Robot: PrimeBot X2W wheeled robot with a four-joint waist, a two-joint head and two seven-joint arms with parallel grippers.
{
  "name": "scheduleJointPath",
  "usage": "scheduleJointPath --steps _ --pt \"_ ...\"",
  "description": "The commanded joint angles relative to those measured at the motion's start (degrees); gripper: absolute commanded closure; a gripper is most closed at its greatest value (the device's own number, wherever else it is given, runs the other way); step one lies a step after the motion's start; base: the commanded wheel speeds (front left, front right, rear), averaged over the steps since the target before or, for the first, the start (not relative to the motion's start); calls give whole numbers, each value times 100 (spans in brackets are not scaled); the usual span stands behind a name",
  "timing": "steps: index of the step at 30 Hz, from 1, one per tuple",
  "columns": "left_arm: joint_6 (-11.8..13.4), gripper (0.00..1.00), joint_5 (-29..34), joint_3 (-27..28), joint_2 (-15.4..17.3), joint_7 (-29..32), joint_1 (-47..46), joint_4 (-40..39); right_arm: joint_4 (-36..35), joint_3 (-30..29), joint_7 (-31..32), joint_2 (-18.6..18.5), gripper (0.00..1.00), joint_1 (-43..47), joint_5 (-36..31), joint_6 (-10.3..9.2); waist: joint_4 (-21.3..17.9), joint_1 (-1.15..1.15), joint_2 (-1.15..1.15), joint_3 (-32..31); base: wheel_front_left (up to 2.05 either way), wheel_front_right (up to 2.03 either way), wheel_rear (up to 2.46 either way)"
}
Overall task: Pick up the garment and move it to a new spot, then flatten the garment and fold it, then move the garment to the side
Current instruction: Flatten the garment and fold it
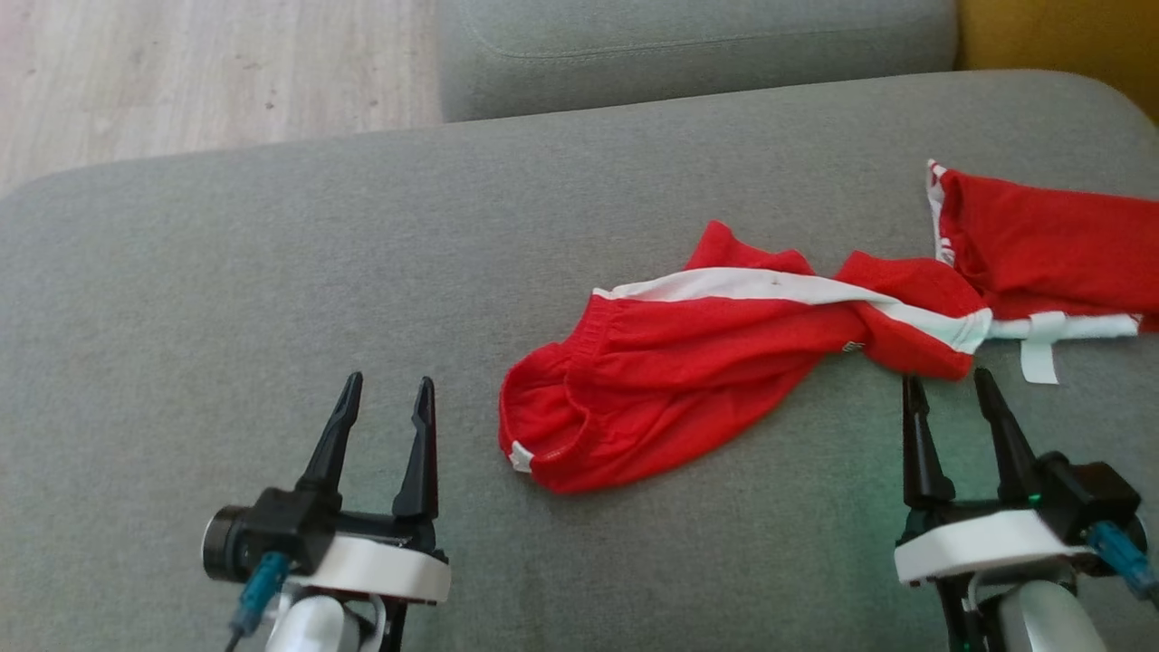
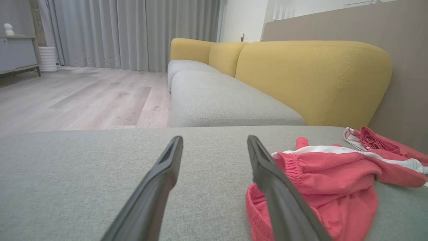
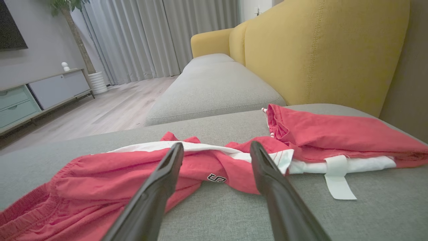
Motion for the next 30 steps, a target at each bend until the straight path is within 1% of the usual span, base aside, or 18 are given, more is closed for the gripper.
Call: scheduleJointPath --steps 1,4,8,10,12,14,18,22,25,26,30 --pt "-53 0 -60 210 1 -55 -130 -138 -254 166 -31 -25 0 -191 61 39 -56 0 0 17 0 0 0" --pt "-164 0 -346 260 1 -55 -262 -17 -342 160 -31 -24 0 -283 85 39 -144 0 0 80 0 0 0" --pt "-360 0 -424 174 58 -22 -761 346 -414 150 -31 -24 0 -430 93 39 -238 0 0 240 0 0 0" --pt "-441 0 -563 77 141 249 -1201 556 -454 130 -31 -24 0 -495 101 39 -266 0 0 347 0 0 0" --pt "-493 0 -937 36 177 761 -1715 738 -492 124 -31 -24 0 -563 110 39 -296 0 0 473 0 0 0" --pt "-514 0 -1480 100 205 1391 -2250 902 -501 139 -31 -24 0 -609 121 39 -339 0 0 555 0 0 0" --pt "-523 0 -2389 99 383 2889 -3255 1304 -526 149 -31 -24 0 -693 184 39 -436 0 0 716 0 0 0" --pt "-524 0 -3107 -23 545 4383 -3886 1746 -496 271 -31 -24 0 -786 241 39 -588 0 0 810 0 0 0" --pt "-525 0 -3345 -74 635 5124 -4179 2036 -486 343 -31 -24 0 -874 314 39 -714 0 0 888 0 0 0" --pt "-525 0 -3444 -138 655 5497 -4276 2201 -490 397 -31 -24 0 -920 353 39 -792 0 0 938 0 0 0" --pt "-525 0 -3691 -135 609 5942 -4370 2377 -513 506 -31 -24 0 -958 412 39 -923 0 0 1036 0 0 0"
